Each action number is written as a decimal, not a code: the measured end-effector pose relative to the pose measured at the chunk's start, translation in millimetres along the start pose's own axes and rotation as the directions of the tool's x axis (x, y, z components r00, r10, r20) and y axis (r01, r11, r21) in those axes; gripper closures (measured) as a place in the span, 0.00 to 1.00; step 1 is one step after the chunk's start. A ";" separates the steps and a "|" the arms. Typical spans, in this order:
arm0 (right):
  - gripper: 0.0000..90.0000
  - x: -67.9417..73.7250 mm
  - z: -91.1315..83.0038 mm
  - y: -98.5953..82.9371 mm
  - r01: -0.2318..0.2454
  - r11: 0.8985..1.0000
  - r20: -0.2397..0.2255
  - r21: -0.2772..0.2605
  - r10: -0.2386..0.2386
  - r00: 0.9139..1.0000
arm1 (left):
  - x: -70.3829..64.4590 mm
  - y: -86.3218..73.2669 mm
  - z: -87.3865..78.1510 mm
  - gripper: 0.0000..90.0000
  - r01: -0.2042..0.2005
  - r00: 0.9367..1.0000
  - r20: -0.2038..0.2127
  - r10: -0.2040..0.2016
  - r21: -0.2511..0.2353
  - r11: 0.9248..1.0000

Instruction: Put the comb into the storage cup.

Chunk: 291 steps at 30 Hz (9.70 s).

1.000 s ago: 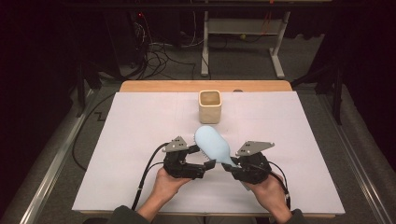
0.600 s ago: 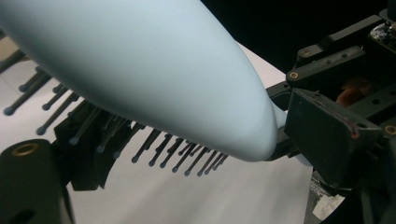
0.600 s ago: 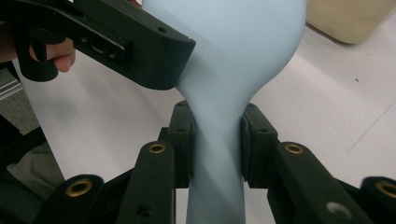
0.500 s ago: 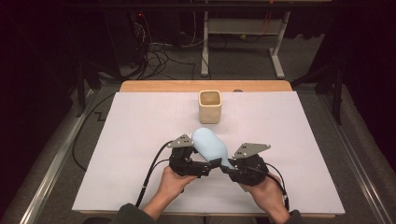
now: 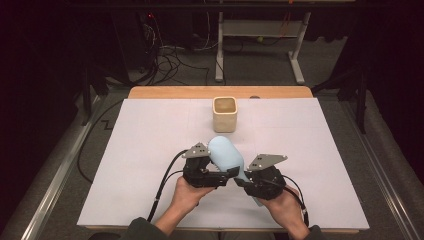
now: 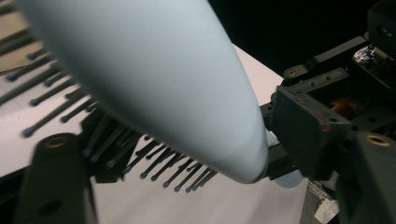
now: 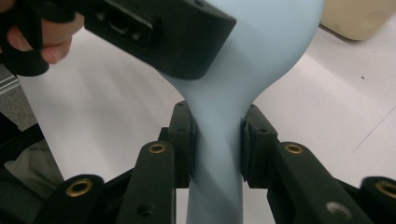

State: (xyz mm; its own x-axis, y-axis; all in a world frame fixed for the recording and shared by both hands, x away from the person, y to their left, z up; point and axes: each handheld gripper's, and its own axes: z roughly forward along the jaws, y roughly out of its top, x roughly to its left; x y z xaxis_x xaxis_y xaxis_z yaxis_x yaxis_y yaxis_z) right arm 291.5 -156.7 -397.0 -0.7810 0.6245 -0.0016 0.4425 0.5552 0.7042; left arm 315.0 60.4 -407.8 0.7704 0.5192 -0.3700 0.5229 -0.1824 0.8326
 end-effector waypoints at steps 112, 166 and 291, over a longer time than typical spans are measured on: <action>0.32 -69.9 -81.9 -142.1 -0.178 0.851 0.174 -0.494 0.297 0.939 | 23.0 40.4 -66.3 0.61 -0.009 0.994 -0.106 0.011 0.020 1.000; 0.32 -75.9 -74.3 -158.6 -0.224 0.860 0.198 -0.458 0.345 0.918 | 51.2 120.8 -81.0 0.60 -0.055 0.954 -0.297 0.044 -0.030 0.998; 0.33 -78.1 -74.9 -160.0 -0.226 0.854 0.182 -0.468 0.343 0.921 | 100.4 161.1 30.0 0.59 0.021 0.907 -0.420 -0.022 -0.008 1.000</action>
State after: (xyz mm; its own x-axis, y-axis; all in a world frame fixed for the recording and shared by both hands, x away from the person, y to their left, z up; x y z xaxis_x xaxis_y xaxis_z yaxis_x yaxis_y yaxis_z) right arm 248.6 -335.4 -456.4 -0.4872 0.8662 0.1109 0.3485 0.0764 0.9342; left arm 487.5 58.1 -323.2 0.5340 0.8259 -0.1810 0.5358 -0.1650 0.8281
